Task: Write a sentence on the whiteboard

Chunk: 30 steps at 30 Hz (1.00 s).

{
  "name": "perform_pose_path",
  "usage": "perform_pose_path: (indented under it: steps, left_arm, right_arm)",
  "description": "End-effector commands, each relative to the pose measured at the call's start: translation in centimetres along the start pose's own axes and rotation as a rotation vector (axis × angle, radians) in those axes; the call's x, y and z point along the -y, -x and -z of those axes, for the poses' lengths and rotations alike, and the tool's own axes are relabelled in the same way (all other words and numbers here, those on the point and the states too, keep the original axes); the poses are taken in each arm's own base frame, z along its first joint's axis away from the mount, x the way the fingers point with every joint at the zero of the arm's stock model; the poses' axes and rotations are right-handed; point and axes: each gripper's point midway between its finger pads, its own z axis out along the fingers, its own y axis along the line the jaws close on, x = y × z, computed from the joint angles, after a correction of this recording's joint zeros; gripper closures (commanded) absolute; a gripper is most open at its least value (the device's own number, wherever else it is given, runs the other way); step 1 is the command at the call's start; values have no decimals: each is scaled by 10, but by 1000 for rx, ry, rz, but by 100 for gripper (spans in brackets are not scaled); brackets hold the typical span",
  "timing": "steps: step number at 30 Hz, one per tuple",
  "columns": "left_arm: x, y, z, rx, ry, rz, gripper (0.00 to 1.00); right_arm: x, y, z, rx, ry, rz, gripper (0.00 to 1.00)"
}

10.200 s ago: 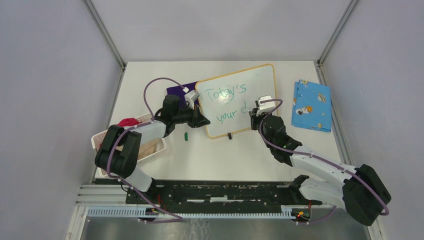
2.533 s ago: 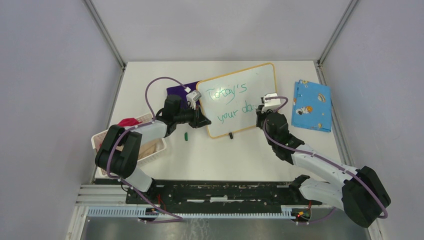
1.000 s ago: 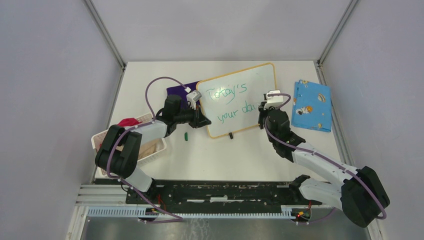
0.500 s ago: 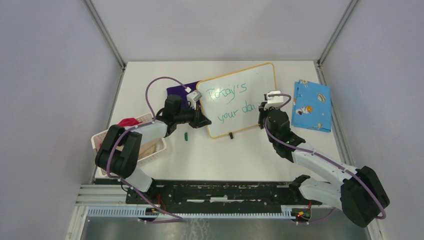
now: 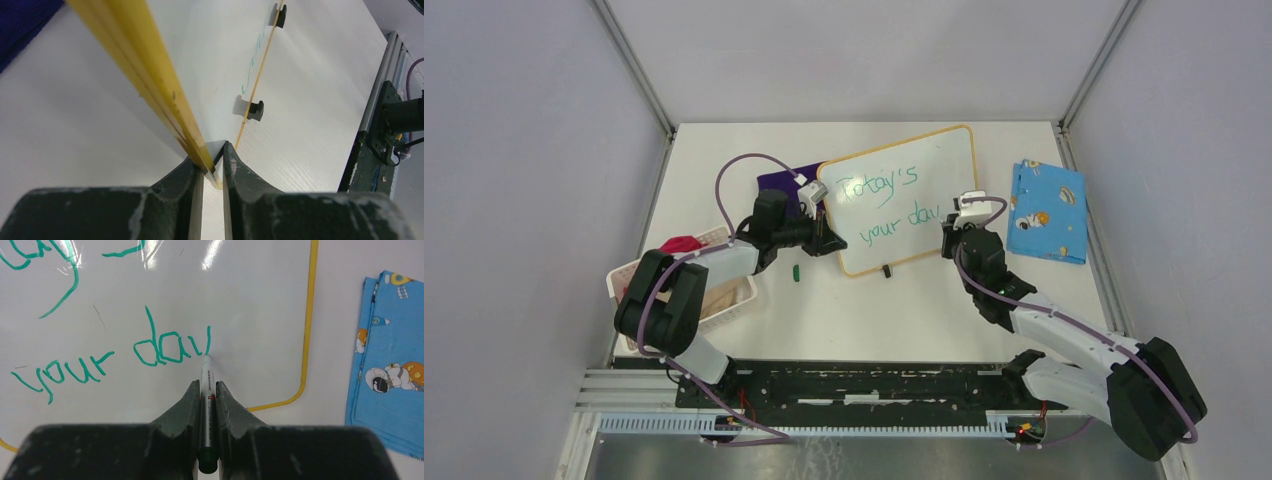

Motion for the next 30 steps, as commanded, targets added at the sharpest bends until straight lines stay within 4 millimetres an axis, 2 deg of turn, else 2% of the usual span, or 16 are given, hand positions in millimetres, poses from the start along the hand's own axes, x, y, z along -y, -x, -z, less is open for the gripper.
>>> perform_pose_path:
  steps: [1, 7, 12, 30]
  left_arm:
    - [-16, -18, -2, -64, 82, -77, 98]
    - [-16, -19, -2, -66, 82, -76, 98]
    - [-16, -19, -2, -66, 82, -76, 98]
    - [-17, -20, -3, -71, 85, -76, 98]
  right_arm:
    - [-5, -8, 3, -8, 39, -29, 100]
    - [-8, -23, 8, -34, 68, -41, 100]
    - [-13, -27, 10, -41, 98, -54, 100]
    - [-55, 1, 15, 10, 277, -147, 100]
